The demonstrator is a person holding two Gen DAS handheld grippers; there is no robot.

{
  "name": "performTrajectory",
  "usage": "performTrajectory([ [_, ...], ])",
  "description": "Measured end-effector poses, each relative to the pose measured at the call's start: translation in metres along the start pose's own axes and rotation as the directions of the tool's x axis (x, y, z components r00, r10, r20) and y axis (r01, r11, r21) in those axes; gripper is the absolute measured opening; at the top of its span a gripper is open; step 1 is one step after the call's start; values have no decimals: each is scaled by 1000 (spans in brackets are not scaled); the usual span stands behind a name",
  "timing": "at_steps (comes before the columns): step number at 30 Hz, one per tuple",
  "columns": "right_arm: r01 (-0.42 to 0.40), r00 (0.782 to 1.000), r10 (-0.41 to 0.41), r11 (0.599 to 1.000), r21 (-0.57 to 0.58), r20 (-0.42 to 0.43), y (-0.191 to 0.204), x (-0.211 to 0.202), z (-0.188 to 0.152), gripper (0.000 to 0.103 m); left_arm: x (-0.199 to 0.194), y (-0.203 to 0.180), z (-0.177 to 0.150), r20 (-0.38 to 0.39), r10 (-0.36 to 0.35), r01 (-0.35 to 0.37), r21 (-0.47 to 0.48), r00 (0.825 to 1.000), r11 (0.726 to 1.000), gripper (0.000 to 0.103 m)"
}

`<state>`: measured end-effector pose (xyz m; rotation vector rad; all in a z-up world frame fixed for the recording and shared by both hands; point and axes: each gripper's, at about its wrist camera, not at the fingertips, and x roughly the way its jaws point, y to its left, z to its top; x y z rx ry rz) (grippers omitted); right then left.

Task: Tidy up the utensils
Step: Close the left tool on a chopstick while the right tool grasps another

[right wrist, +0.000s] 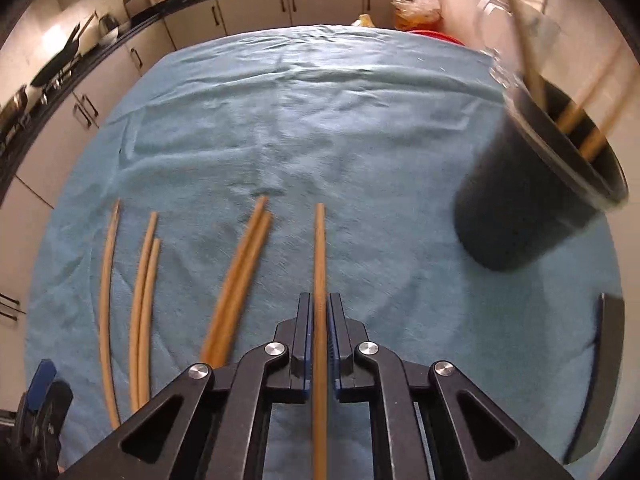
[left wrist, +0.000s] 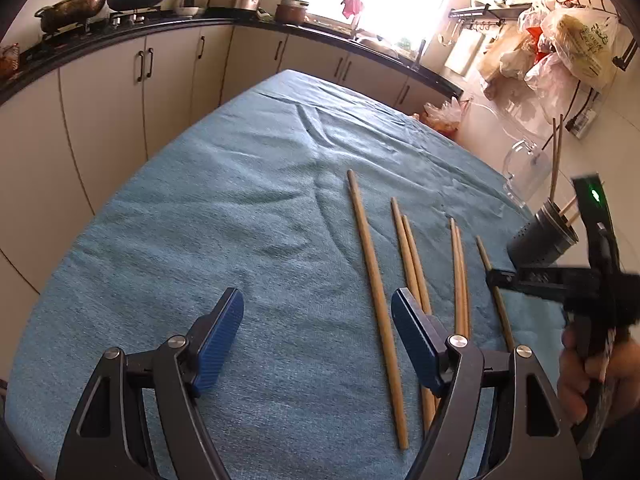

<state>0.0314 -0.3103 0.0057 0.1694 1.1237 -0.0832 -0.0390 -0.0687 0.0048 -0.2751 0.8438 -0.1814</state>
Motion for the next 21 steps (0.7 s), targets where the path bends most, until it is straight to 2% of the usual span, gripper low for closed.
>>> performTrajectory([
  [4, -85, 996, 84, 995, 45, 32, -19, -15, -22, 7, 6, -9, 3, -60, -7, 9, 31, 998, 999, 73],
  [9, -160, 986, 156, 985, 70, 66, -32, -32, -43, 7, 10, -31, 17, -116, -43, 51, 68, 992, 996, 49],
  [11, -178, 982, 173, 982, 67, 78, -31, -37, -46, 7, 15, -38, 26, -142, -32, 43, 75, 989, 996, 43],
  [13, -196, 978, 190, 978, 66, 89, -32, -41, -48, 7, 21, -46, 37, -171, -51, 66, 84, 984, 994, 30],
  [14, -201, 976, 194, 977, 66, 97, -32, -44, -50, 7, 25, -50, 42, -180, -51, 69, 93, 982, 993, 19],
  [18, -224, 971, 216, 972, 68, 105, -33, -46, -50, 7, 49, -67, 62, -241, -37, 69, 127, 970, 989, 17],
  [21, -241, 967, 232, 967, 82, 104, -42, -46, -52, 7, 69, -78, 69, -308, -44, 89, 135, 950, 987, 17],
])
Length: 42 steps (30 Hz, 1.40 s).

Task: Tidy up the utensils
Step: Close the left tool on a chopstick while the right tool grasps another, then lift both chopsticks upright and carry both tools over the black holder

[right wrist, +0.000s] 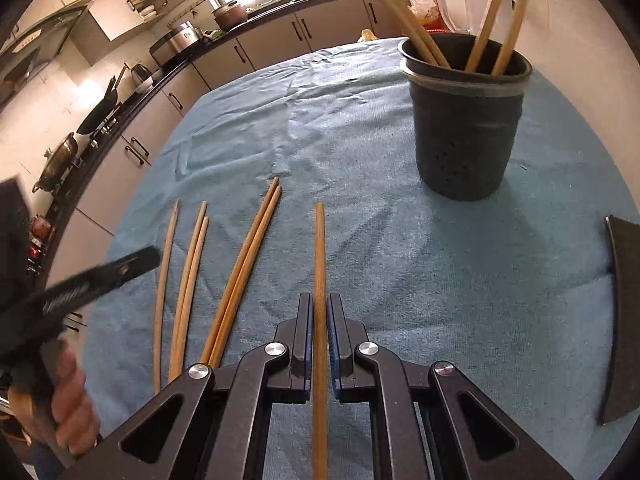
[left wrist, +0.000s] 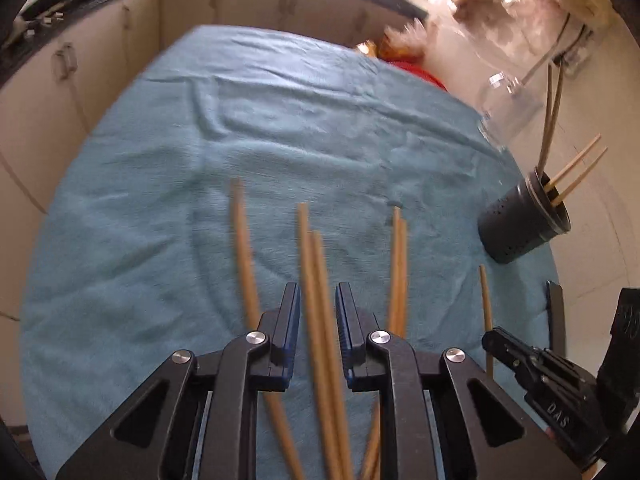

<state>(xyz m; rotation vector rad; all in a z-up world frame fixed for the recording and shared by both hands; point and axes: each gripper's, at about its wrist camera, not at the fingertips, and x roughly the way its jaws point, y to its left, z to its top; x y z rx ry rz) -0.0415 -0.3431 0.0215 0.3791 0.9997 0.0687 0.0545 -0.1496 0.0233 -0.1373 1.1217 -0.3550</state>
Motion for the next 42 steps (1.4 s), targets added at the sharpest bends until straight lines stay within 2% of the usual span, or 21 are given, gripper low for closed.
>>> performTrajectory([
  [6, -14, 1000, 14, 1000, 17, 12, -13, -8, -1, 7, 19, -10, 11, -26, 103, -103, 17, 994, 995, 17],
  [17, -38, 999, 38, 999, 31, 10, -25, -8, -2, 7, 29, -7, 13, -44, 150, -149, 20, 988, 989, 17],
  [23, -40, 999, 40, 999, 24, 8, -24, -5, 0, 7, 35, -17, 16, 6, 201, -201, 48, 980, 978, 18],
  [26, -35, 999, 35, 999, 24, 12, -22, -7, -1, 7, 34, -20, 14, 30, 223, -224, 51, 974, 973, 4],
  [27, -34, 999, 33, 999, 23, 15, -21, -8, -2, 7, 33, -20, 12, 32, 228, -229, 52, 973, 972, 4],
  [30, -30, 999, 29, 999, 16, 35, -19, -16, -1, 7, 24, -12, 7, 36, 166, -167, 30, 985, 985, 0],
  [37, -50, 996, 49, 999, 12, 75, -14, -33, 1, 7, -16, -6, 7, 109, 96, -97, 2, 989, 995, 0],
  [39, -48, 996, 48, 999, 3, 80, -12, -36, -1, 7, -15, -6, 9, 77, 86, -87, 11, 993, 996, 0],
  [42, -55, 996, 54, 998, 7, 75, -12, -37, -2, 7, 0, -5, 9, -14, 79, -79, 13, 997, 997, 0],
])
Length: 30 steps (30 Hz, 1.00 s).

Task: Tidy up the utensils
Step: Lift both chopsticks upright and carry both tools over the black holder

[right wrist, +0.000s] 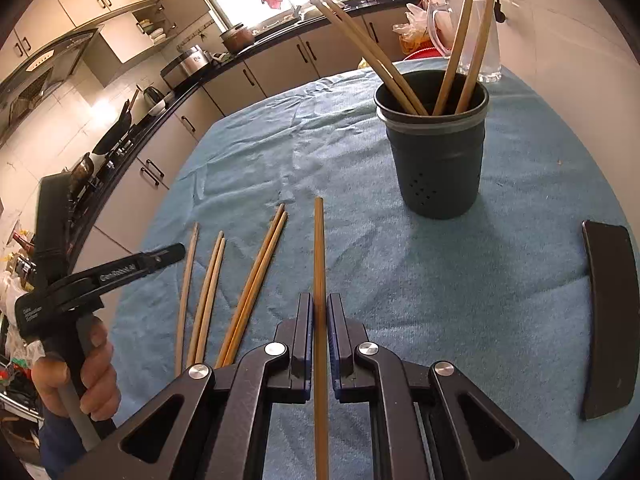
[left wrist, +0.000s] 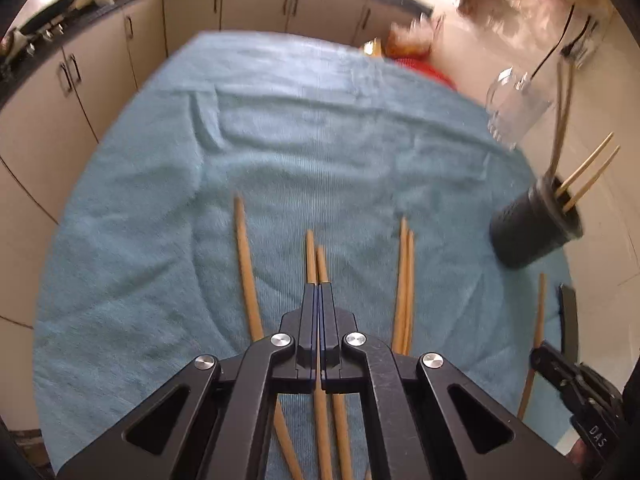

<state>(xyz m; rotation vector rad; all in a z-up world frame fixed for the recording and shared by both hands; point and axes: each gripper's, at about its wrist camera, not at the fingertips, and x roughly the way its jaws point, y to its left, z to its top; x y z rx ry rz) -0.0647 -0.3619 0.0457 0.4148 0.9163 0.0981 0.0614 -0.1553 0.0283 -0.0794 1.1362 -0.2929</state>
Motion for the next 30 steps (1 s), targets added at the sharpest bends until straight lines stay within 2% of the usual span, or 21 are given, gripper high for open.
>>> performTrajectory([
  [3, -1, 1000, 1, 1000, 2, -2, 1, -1, -2, 7, 12, -1, -1, -33, 41, -41, 4, 999, 999, 0],
  [10, 2, 1000, -2, 1000, 0, -7, -3, -1, -1, 7, 19, -2, -4, -52, 57, -57, 11, 997, 998, 2],
  [12, -1, 1000, 1, 1000, 2, -11, -4, 1, -2, 7, 20, -1, -3, -51, 61, -61, 10, 997, 998, 12],
  [14, -2, 1000, 2, 1000, 3, -14, -3, 2, -2, 7, 20, -1, -4, -55, 60, -59, 11, 997, 998, 15],
  [23, -1, 1000, 2, 1000, 10, -23, -7, 5, -4, 7, 25, -6, -2, -60, 97, -95, 34, 994, 995, 15],
  [28, 3, 1000, -2, 1000, 9, -26, -8, 6, -4, 7, 32, -22, -2, -12, 211, -209, 97, 977, 973, 15],
  [30, 3, 1000, -3, 1000, 13, -29, -8, 8, -4, 7, 31, -24, -4, 16, 227, -227, 89, 974, 970, 6],
])
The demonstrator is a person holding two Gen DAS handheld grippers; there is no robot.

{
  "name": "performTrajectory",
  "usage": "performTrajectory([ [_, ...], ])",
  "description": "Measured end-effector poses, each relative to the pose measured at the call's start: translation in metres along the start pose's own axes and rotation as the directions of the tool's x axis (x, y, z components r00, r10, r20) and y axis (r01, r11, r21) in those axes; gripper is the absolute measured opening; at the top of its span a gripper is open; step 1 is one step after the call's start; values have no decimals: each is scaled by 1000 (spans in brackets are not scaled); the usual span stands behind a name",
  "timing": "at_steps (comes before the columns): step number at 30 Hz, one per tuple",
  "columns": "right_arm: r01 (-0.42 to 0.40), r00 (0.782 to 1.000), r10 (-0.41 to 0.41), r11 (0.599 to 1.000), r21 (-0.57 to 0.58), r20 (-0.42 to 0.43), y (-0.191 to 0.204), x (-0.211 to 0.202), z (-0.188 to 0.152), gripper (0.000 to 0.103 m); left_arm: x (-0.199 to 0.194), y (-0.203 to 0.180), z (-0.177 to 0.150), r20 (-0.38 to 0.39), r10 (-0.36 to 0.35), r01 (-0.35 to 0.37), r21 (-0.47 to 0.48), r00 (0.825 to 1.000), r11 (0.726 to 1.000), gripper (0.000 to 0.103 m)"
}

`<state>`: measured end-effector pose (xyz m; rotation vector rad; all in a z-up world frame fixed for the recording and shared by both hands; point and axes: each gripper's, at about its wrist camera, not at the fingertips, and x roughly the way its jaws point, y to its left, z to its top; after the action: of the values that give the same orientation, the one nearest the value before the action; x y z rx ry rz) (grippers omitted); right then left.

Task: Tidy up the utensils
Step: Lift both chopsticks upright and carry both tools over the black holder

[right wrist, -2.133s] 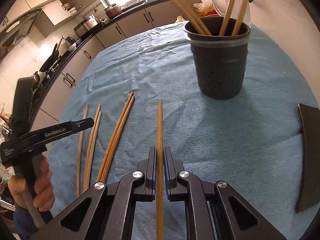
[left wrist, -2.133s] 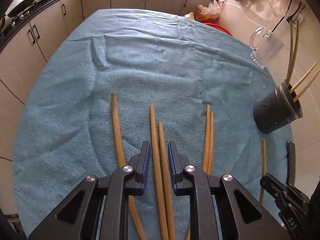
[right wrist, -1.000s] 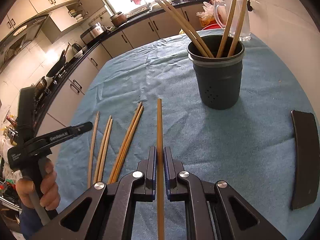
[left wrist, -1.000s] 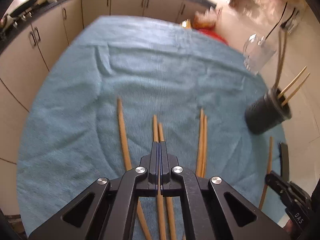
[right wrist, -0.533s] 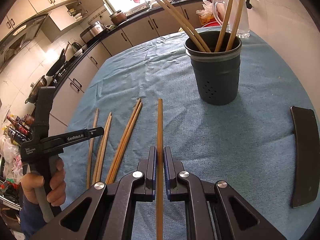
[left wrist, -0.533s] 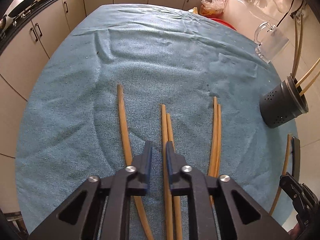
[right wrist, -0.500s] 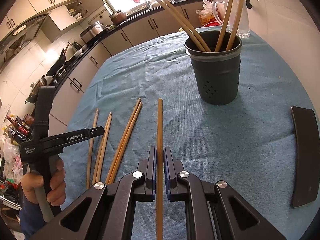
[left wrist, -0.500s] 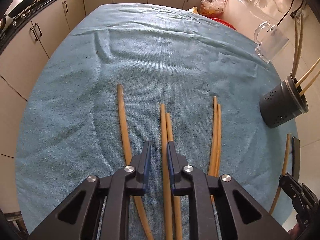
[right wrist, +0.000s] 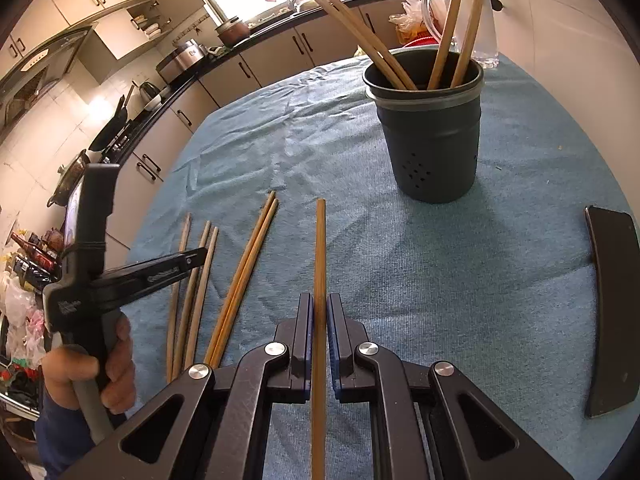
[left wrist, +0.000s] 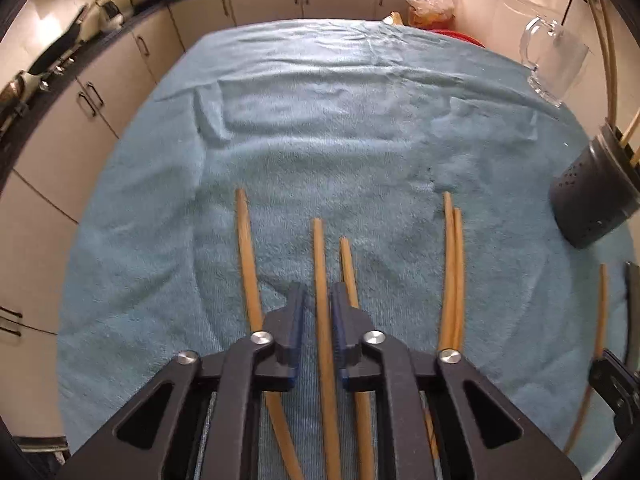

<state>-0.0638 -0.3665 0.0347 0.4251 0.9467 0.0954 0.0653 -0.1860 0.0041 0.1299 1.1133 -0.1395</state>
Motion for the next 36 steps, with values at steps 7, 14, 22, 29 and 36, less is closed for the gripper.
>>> performTrajectory([
  [7, -10, 998, 12, 1000, -22, 64, 5, -18, 0, 7, -51, 23, -8, 143, -128, 139, -74, 981, 988, 6],
  [14, -59, 983, 70, 996, -66, 172, 17, -47, 2, 7, -121, 42, -21, 296, -197, 239, -112, 935, 965, 6],
  [22, -89, 952, 122, 988, -129, 280, 32, -77, -2, 7, -172, 38, -39, 389, -254, 309, -86, 885, 947, 6],
  [29, -94, 935, 133, 987, -131, 328, 31, -92, -5, 7, -199, 31, -49, 430, -288, 340, -48, 856, 939, 6],
  [36, -99, 935, 130, 989, -110, 331, 25, -96, -6, 7, -207, 26, -52, 437, -293, 342, -36, 851, 939, 6],
])
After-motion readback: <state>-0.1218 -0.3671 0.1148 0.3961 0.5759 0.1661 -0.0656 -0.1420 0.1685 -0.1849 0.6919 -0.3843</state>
